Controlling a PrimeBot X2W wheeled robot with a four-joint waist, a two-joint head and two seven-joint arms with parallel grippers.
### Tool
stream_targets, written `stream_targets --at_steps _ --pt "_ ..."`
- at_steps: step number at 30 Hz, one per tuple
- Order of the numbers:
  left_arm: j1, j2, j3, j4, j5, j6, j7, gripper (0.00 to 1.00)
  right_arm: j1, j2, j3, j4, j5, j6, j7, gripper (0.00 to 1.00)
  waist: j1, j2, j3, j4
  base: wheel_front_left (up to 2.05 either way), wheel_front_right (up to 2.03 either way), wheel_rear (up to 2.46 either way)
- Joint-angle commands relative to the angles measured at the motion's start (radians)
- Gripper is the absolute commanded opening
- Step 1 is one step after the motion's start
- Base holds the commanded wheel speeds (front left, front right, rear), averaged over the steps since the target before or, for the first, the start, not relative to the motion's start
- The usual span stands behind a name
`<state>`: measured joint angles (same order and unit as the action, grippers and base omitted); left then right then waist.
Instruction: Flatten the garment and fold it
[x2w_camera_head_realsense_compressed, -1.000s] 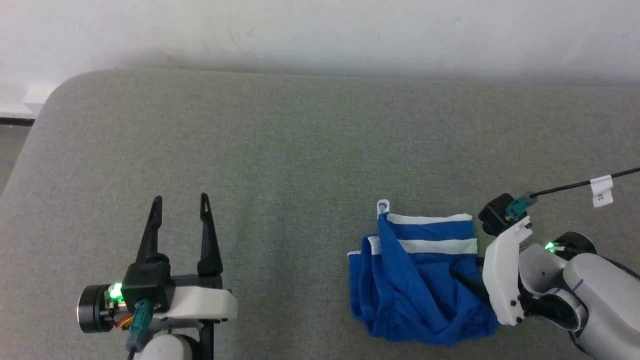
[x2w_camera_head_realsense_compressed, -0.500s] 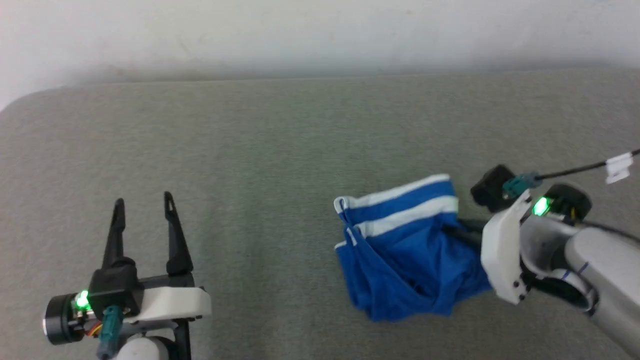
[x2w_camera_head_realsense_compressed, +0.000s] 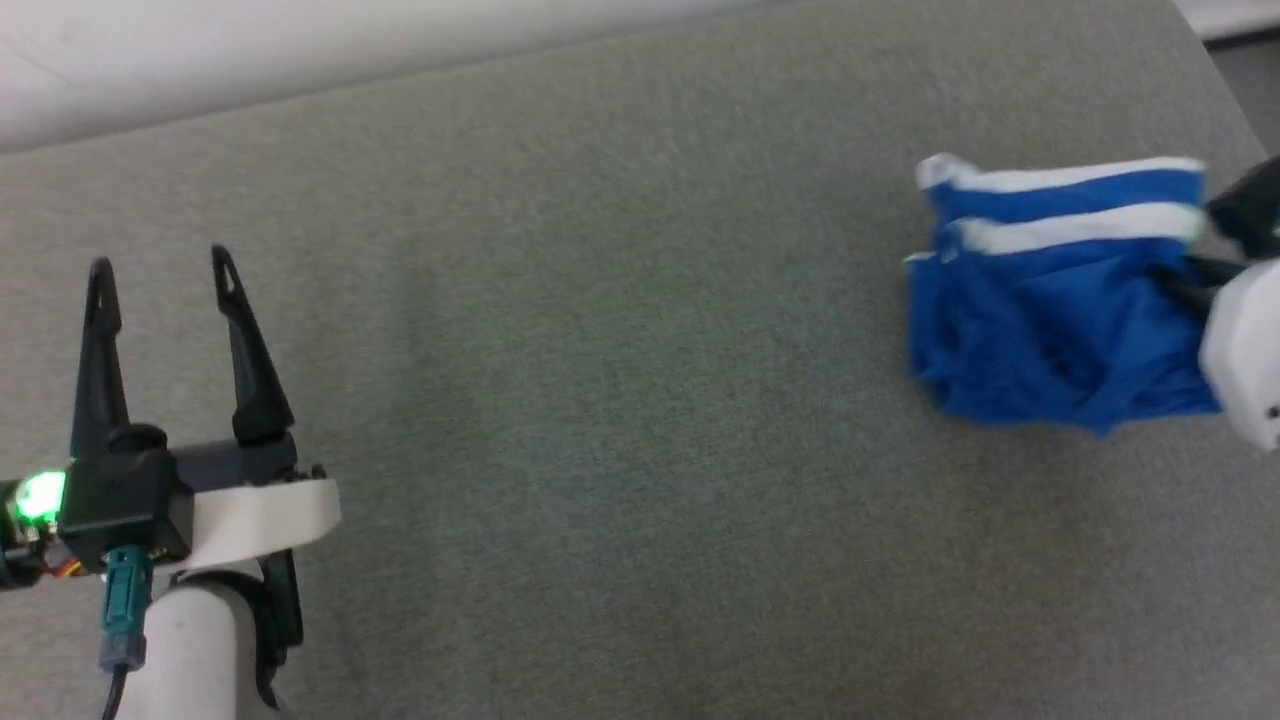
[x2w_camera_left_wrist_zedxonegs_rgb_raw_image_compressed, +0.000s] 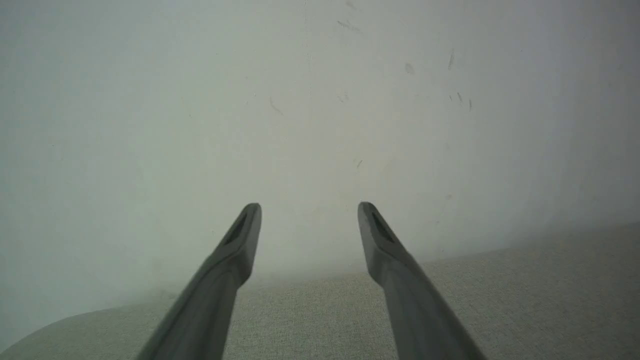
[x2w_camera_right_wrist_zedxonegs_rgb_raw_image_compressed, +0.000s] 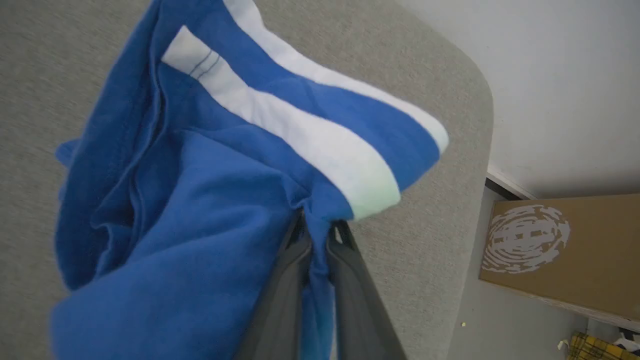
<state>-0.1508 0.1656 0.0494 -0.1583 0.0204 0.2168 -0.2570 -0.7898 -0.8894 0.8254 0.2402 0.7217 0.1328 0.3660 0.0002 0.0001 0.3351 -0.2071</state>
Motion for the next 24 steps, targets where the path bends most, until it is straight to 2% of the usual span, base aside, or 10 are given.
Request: stream_targets --at_steps 1,8,12,15,16,17,18,24 --pt "-0.024 0.011 -0.005 -0.009 0.009 0.0 -0.005 1.0 -0.027 -0.015 -0.009 0.031 -0.027 -0.002 -0.011 0.0 -0.0002 -0.0001 0.178 -0.118 0.0 0.0 0.0" --pt "-0.085 0.031 -0.052 -0.038 0.025 -0.003 -0.005 1.0 -0.117 -0.032 -0.064 0.253 -0.11 -0.002 -0.052 0.0 -0.0002 -0.0001 0.267 -0.072 0.0 0.0 0.0" --pt "-0.104 0.036 -0.069 -0.053 0.026 0.007 -0.005 1.0 -0.183 -0.005 -0.089 0.389 -0.19 -0.002 -0.084 0.0 -0.0002 -0.0001 0.291 -0.047 0.0 0.0 0.0" --pt "-0.109 0.037 -0.078 -0.059 0.023 0.017 -0.005 1.0 -0.201 0.046 -0.117 0.472 -0.163 -0.002 -0.091 0.0 -0.0002 -0.0001 0.291 -0.034 0.0 0.0 0.0" --pt "-0.109 0.036 -0.082 -0.059 0.022 0.021 -0.005 1.0 -0.205 0.057 -0.124 0.495 -0.159 -0.002 -0.097 0.05 -0.0002 -0.0001 0.286 -0.029 0.0 0.0 0.0" --pt "-0.107 0.035 -0.085 -0.058 0.021 0.024 -0.005 1.0 -0.209 0.064 -0.122 0.512 -0.169 -0.002 -0.106 0.47 -0.0002 -0.0001 0.279 -0.026 0.0 0.0 0.0" --pt "-0.104 0.034 -0.088 -0.055 0.018 0.028 -0.005 1.0 -0.215 0.07 -0.123 0.532 -0.182 -0.002 -0.118 1.0 -0.0002 -0.0001 0.268 -0.025 0.0 0.0 0.0" --pt "-0.069 0.018 -0.105 -0.022 -0.007 0.044 -0.005 1.0 -0.243 0.072 -0.15 0.602 -0.26 -0.002 -0.24 1.0 -0.0002 -0.0001 0.145 -0.001 0.0 0.0 0.0"
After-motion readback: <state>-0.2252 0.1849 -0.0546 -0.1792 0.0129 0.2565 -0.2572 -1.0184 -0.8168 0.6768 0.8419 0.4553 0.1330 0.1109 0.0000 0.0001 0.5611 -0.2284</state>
